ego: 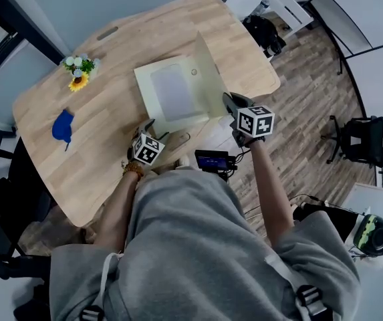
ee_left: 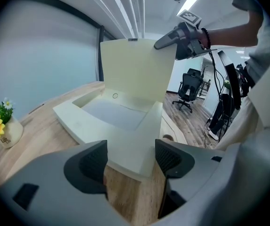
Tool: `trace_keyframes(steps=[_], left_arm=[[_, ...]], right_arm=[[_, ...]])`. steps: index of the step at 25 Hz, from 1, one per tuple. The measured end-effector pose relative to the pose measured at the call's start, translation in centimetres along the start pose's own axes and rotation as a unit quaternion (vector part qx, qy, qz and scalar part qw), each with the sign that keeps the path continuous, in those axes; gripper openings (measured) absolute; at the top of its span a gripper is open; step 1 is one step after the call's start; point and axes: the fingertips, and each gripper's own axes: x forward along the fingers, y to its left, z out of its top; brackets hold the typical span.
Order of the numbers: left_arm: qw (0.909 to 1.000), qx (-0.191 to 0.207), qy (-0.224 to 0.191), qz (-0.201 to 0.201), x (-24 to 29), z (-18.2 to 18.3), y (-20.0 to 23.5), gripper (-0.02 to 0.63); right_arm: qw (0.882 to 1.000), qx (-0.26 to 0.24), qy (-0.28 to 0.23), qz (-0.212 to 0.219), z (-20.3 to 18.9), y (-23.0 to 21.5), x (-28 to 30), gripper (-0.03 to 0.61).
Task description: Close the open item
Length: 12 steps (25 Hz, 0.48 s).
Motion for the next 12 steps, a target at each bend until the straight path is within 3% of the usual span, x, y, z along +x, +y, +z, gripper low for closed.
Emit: trace_keyframes(steps=[12], left_arm=[[0.9997,-0.019,-0.009,0.012,-0.3,0.0,0.9,0.282]], right_arm=[[0.999,-0.022,0.01,0.032,-1.5,2.8,0.4,0.025]])
